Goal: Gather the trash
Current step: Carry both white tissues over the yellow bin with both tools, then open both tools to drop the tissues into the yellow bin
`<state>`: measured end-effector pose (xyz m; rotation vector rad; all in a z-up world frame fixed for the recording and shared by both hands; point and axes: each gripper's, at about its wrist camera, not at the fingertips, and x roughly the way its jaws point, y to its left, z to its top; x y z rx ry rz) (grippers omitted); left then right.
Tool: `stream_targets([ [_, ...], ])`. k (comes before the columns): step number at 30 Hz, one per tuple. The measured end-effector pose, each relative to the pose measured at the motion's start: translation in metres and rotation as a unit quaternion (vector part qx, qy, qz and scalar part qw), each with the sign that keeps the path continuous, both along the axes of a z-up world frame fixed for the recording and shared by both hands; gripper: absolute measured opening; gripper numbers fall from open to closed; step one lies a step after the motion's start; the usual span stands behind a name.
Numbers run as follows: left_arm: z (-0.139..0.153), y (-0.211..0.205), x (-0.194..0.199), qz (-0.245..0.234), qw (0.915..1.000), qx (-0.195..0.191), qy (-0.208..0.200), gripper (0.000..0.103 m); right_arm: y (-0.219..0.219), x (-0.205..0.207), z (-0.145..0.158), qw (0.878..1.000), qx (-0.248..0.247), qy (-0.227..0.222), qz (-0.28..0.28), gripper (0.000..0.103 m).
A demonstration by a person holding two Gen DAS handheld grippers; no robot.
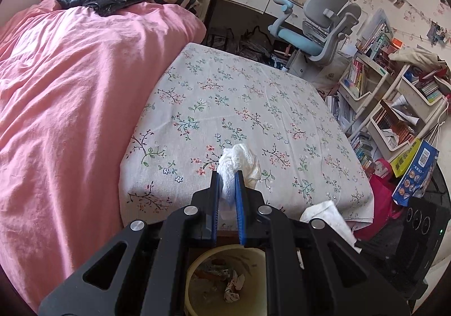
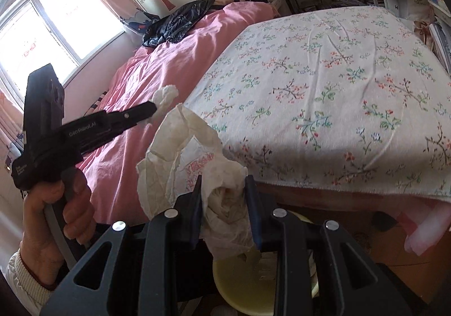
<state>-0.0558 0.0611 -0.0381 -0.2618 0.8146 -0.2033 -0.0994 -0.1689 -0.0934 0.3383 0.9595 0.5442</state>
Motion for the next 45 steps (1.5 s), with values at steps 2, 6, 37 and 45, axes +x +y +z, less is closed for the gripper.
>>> stream_targets([
  [2,0.000,0.000,-0.001,0.000,1.0000,0.000,0.000,0.011,0.005,-0.005,-0.006,1.000,-0.006,0.007,0.007,0.029],
  [6,-0.001,0.001,-0.001,0.001,1.0000,0.000,-0.001,0.011,0.011,-0.012,-0.015,1.000,-0.014,0.019,0.018,0.029],
  [37,0.000,-0.001,0.001,-0.003,1.0000,0.009,0.000,0.011,0.012,-0.017,-0.073,0.989,-0.072,0.123,0.036,0.056],
  [45,-0.003,-0.009,-0.002,-0.012,0.9999,0.010,0.006,0.011,-0.001,-0.018,-0.057,0.994,-0.068,0.085,0.004,0.063],
])
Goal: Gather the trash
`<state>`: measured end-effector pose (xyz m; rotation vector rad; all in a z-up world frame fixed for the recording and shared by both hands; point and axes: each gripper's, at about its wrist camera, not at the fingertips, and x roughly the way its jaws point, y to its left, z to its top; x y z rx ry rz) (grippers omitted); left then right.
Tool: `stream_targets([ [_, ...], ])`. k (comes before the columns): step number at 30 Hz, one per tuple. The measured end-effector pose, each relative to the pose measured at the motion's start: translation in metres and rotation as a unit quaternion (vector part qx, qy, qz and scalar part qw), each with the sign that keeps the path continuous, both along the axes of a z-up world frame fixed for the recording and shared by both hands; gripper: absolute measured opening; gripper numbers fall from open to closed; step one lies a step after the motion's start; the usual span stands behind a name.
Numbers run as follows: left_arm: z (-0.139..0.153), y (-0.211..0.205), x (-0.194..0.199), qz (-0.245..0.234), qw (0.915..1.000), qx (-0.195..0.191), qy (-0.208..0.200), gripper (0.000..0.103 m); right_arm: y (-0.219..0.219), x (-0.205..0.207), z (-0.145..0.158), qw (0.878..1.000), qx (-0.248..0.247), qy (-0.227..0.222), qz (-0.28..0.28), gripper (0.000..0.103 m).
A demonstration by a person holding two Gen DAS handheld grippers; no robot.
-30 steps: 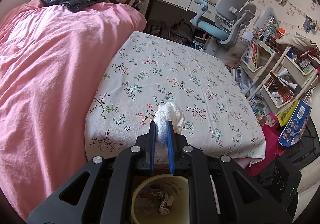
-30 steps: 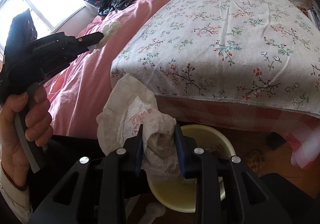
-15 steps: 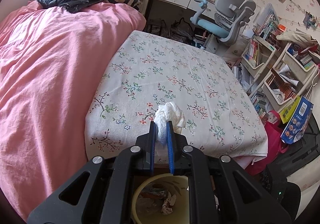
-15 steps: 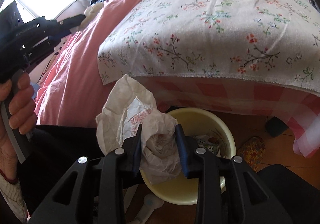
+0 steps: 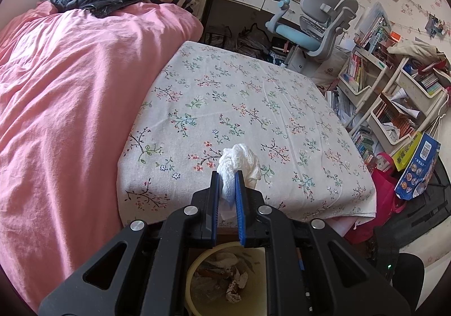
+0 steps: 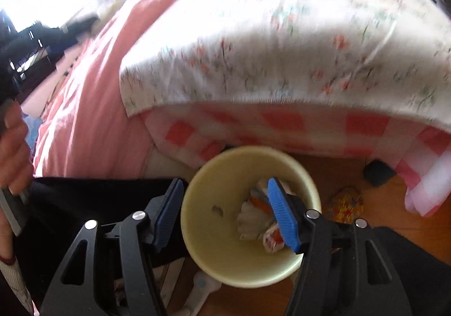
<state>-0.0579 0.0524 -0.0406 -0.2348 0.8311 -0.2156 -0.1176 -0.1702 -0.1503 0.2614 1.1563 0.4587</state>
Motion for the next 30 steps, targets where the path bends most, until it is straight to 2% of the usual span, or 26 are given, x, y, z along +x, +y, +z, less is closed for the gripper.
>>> stream_targets([
  [2,-0.004,-0.010,-0.006,-0.013,0.9999,0.004,0.007,0.011,-0.005,-0.001,0.013,0.999,0.004,-0.033,-0.016,0.067],
  [7,-0.028,-0.044,-0.025,-0.061,0.9961,0.048,0.044,0.011,-0.022,-0.007,0.046,0.992,-0.003,-0.114,-0.062,0.074],
  [12,-0.063,-0.074,-0.042,-0.114,0.9846,0.082,0.104,0.011,-0.038,-0.012,0.068,0.981,-0.009,-0.165,-0.100,0.075],
  [15,-0.081,-0.089,-0.051,-0.148,0.9736,0.095,0.145,0.011,-0.044,-0.013,0.078,0.976,-0.010,-0.184,-0.116,0.077],
  [17,-0.085,-0.091,-0.055,-0.155,0.9706,0.100,0.155,0.015,-0.047,-0.014,0.084,0.973,-0.011,-0.195,-0.121,0.080],
  [18,-0.085,-0.091,-0.056,-0.155,0.9707,0.096,0.156,0.021,-0.047,-0.013,0.089,0.972,-0.012,-0.200,-0.122,0.081],
  [19,-0.083,-0.089,-0.056,-0.150,0.9722,0.094,0.153,0.034,-0.045,-0.012,0.093,0.971,-0.015,-0.206,-0.123,0.083],
  [22,-0.068,-0.076,-0.054,-0.115,0.9824,0.079,0.125,0.060,-0.045,-0.010,0.111,0.965,-0.022,-0.232,-0.123,0.090],
  [23,-0.060,-0.069,-0.053,-0.096,0.9872,0.069,0.107,0.062,-0.046,-0.008,0.117,0.962,-0.025,-0.242,-0.124,0.092],
  [26,-0.032,-0.044,-0.053,-0.029,0.9978,0.046,0.037,0.078,-0.046,0.006,0.134,0.956,-0.033,-0.267,-0.118,0.092],
  [28,-0.014,-0.027,-0.053,0.018,0.9992,0.035,-0.007,0.087,-0.044,0.018,0.145,0.952,-0.044,-0.282,-0.109,0.093],
  [30,0.001,-0.014,-0.049,0.048,0.9980,0.029,-0.030,0.090,-0.043,0.027,0.154,0.948,-0.054,-0.295,-0.101,0.093],
])
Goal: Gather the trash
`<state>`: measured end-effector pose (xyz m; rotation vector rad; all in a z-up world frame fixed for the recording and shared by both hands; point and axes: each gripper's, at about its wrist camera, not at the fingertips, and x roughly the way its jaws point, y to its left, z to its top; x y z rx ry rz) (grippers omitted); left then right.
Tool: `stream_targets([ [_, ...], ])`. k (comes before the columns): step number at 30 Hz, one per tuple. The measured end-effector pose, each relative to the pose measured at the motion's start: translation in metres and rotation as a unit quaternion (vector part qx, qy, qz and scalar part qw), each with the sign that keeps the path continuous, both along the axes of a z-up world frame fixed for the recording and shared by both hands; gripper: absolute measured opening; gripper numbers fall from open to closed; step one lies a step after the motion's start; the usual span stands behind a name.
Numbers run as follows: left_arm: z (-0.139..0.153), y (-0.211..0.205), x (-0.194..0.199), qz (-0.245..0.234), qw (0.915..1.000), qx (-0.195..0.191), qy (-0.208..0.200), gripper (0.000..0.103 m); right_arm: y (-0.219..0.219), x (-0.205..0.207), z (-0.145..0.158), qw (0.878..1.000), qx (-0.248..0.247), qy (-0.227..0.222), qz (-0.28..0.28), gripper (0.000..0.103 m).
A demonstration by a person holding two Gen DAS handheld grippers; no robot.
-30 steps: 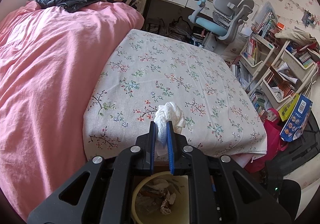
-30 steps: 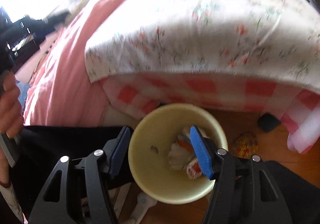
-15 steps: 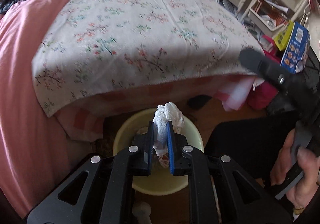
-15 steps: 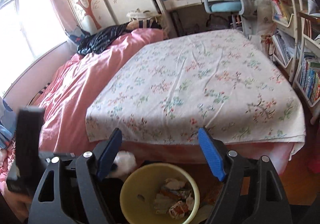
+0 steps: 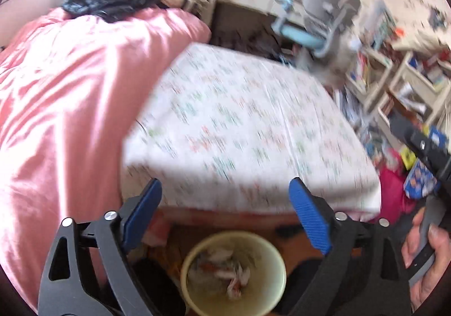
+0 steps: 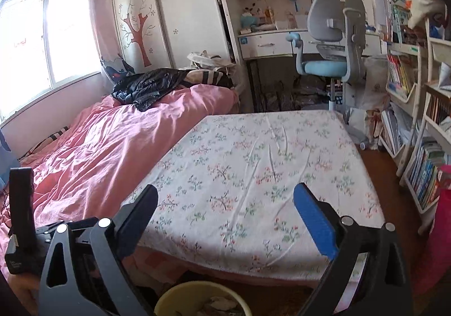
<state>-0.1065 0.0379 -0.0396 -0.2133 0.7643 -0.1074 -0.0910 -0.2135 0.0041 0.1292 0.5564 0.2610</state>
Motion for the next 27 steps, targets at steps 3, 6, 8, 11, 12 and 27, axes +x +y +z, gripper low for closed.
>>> stream_targets([
  [3,0.021,0.018,0.012,0.027,0.9992,0.002,-0.031,0.095,0.002,0.016,0.010,1.000,-0.022,-0.014,0.011,0.095],
  [6,0.038,0.030,0.032,0.038,0.9980,0.020,-0.046,0.095,0.007,0.029,0.010,0.998,-0.051,-0.021,0.018,0.095],
  [8,0.043,0.038,0.042,0.047,0.9972,0.026,-0.052,0.096,0.007,0.035,0.001,0.998,-0.051,-0.012,0.017,0.095],
  [11,0.040,0.043,0.053,0.072,0.9958,0.032,-0.046,0.096,0.007,0.048,-0.013,0.999,-0.025,0.032,0.026,0.095],
  [12,0.037,0.045,0.056,0.076,0.9961,0.030,-0.032,0.096,0.009,0.049,-0.014,0.999,-0.027,0.035,0.026,0.095],
  [27,0.024,0.036,0.053,0.076,0.9955,0.051,-0.024,0.096,0.008,0.045,-0.016,0.997,-0.055,0.052,0.016,0.095],
])
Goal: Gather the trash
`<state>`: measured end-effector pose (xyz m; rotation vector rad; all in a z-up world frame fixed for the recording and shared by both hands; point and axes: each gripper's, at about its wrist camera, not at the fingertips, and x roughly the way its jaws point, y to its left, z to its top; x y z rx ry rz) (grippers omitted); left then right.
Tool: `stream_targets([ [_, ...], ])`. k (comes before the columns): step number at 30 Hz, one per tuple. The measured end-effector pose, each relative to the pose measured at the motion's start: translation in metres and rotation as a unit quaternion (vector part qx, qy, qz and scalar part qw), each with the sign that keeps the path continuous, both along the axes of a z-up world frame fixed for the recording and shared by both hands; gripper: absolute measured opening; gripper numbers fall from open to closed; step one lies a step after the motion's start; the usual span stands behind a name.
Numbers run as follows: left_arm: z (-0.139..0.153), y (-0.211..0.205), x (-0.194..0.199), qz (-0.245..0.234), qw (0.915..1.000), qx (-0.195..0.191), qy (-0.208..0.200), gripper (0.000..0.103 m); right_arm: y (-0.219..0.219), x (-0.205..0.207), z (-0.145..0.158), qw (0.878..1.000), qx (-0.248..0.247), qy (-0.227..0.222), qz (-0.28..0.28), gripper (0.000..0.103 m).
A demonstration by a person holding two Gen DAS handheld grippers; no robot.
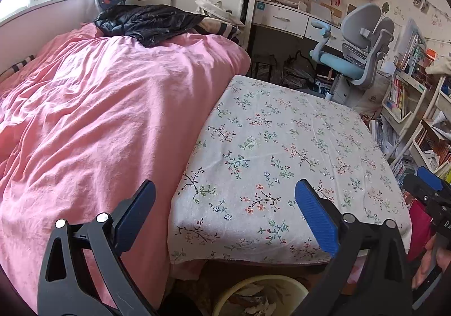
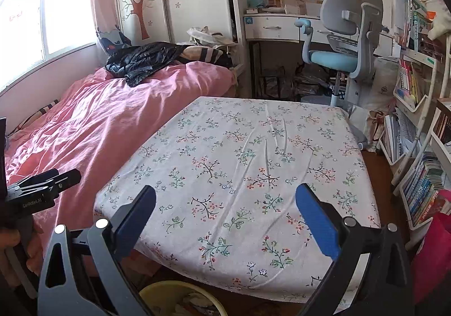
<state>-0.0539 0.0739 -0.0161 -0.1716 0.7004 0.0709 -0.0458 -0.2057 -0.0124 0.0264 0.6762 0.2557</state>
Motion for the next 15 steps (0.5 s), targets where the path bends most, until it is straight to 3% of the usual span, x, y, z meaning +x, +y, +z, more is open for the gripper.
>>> stream_targets([
  [15,0.0018,-0.0044,0.0011,-0.001,0.9998,0.017,-0.006,0.096,0.0029,0.0025,-0.0030,1.000,-0.014,0.006,0.000,0.095],
])
